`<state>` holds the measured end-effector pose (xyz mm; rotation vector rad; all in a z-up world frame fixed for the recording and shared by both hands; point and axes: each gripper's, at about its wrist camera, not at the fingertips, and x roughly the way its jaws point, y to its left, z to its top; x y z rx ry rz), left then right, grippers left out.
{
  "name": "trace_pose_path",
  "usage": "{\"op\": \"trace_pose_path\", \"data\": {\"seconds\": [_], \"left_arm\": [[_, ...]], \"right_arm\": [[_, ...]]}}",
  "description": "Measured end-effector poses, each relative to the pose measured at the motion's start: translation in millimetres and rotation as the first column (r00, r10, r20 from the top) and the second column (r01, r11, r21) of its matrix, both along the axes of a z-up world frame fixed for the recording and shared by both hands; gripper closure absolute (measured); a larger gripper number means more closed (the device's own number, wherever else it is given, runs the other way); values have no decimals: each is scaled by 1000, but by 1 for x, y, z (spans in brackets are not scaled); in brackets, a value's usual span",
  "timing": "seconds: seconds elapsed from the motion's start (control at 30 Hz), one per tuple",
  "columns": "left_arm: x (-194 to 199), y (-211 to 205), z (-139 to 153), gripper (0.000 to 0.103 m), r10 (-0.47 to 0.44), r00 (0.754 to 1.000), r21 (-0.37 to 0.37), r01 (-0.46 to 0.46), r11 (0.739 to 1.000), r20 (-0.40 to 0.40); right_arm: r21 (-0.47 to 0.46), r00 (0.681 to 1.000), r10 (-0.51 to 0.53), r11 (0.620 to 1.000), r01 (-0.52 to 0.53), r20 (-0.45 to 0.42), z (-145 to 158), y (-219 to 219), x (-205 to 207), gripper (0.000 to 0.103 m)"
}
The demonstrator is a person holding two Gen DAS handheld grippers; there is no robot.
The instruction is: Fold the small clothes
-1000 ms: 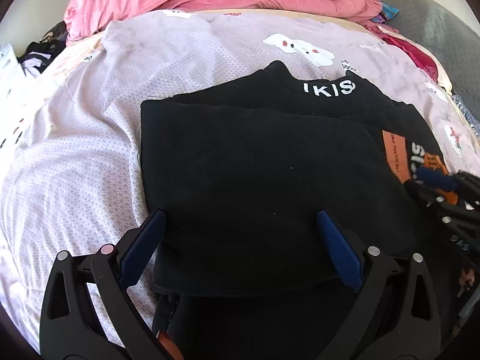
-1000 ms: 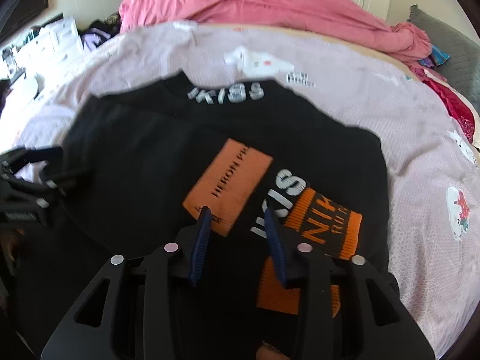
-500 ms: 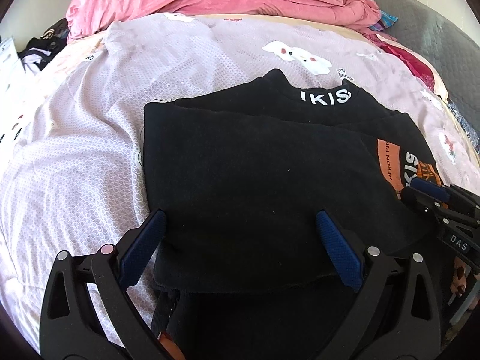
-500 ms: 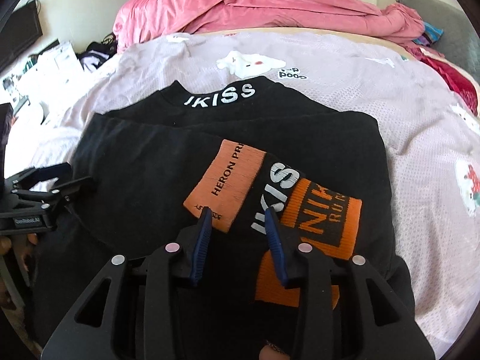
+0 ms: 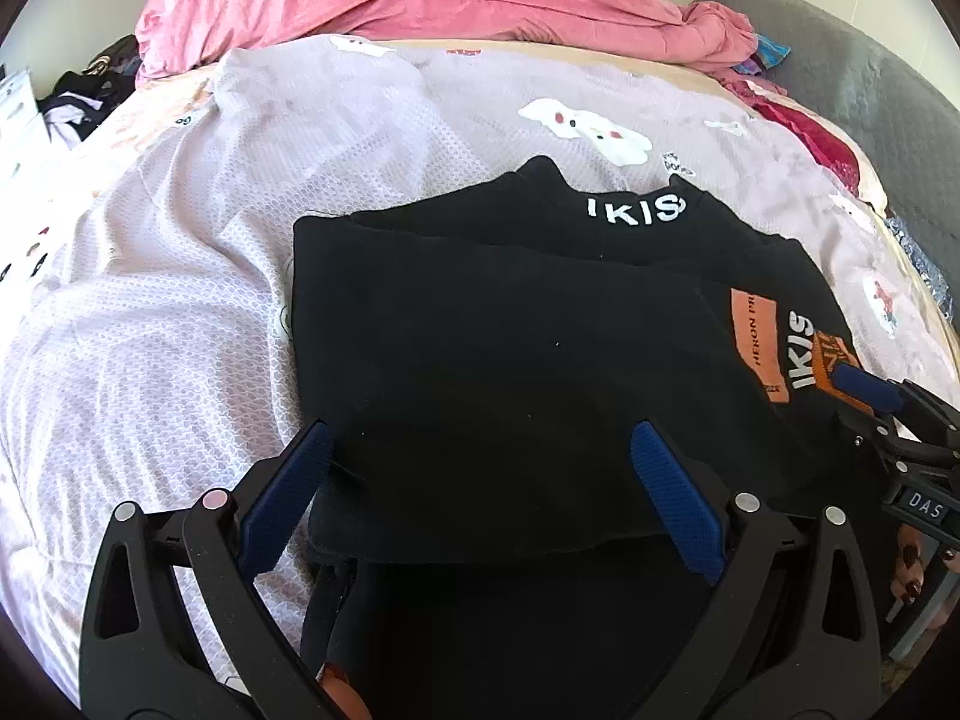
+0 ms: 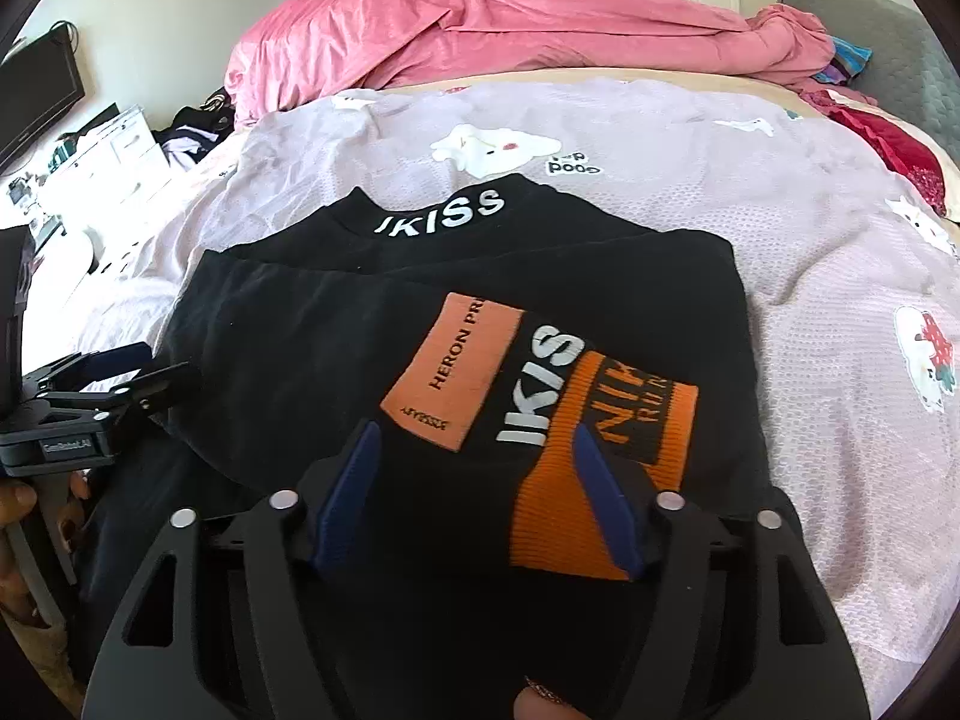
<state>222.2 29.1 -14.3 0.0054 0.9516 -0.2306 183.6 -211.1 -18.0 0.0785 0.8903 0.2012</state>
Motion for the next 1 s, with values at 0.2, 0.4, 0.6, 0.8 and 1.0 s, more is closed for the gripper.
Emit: {"op": "trace_pose_path", "data": {"seconds": [0.2, 0.4, 0.6, 0.8, 1.0], "left_arm": [[-2, 0, 5, 9, 0, 1000, -9, 0, 1000, 6], [-7, 3, 16, 9, 12, 999, -8, -12, 1000, 40], [-13, 11, 24, 9, 38, 998, -7, -37, 999, 58], [-21, 18, 30, 9, 54, 996, -9, -53, 999, 76], [-32, 22, 36, 9, 58, 994, -13, -57, 998, 97]], "right_arm": [[8, 1000, -12, 1000, 11, 6, 2, -4, -2, 28], [11, 999, -9, 1000, 8, 40, 12, -4, -8, 18], [10, 998, -14, 1000, 13, 65, 18, -7, -11, 13], [13, 996, -20, 1000, 19, 89, 25, -8, -15, 8], [15, 993, -23, 1000, 21, 114, 33, -10, -23, 8]]}}
